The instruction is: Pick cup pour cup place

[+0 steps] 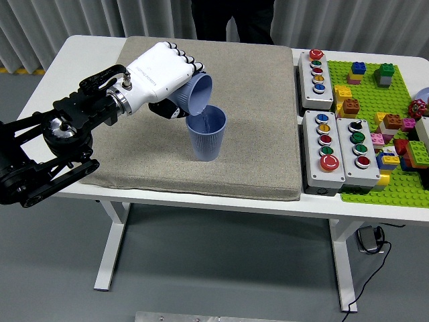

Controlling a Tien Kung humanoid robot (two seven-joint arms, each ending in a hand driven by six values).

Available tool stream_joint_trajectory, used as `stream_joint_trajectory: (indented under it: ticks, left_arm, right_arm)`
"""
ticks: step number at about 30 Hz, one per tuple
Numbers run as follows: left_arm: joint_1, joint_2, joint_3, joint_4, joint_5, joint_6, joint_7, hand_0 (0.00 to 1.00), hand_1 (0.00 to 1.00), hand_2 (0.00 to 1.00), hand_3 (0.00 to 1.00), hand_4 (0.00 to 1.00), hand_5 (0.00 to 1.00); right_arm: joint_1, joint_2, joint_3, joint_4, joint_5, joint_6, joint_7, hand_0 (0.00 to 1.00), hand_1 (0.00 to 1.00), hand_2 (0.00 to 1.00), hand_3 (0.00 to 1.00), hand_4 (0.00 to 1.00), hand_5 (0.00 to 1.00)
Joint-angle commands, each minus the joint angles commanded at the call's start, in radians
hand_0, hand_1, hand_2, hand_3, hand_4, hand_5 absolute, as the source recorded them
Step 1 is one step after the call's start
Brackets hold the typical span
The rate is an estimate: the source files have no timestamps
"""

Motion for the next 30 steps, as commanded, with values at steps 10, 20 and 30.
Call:
stream_joint_trajectory:
  ticks: [10,20,30]
  left_arm:
    - [-0.002,0.007,0.019,-0.006,0.000,-0.006,-0.002,0.560,0.472,0.501,0.505,0.822,0.169]
    - [0.003,0.008,0.014,-0.006,0.000,0.007,-0.004,0.558,0.471,0.501,0.506,0.816,0.170]
    - [0.058,0.002,-0.110,0.059,-0.186,0.086,-0.048,0.558,0.472,0.501,0.507,0.814,0.173]
  right_arm:
    - [-0.009,0.001,0.000,0.000,0.001,0.000,0.000,0.696,0.632,0.584,0.589,0.002,0.201]
    - [-0.015,0.002,0.000,0.000,-0.001,0.000,0.000,0.695,0.632,0.584,0.588,0.002,0.200]
    - [-0.015,0.003,0.003,0.000,-0.002,0.001,-0.001,0.696,0.632,0.584,0.590,0.002,0.201]
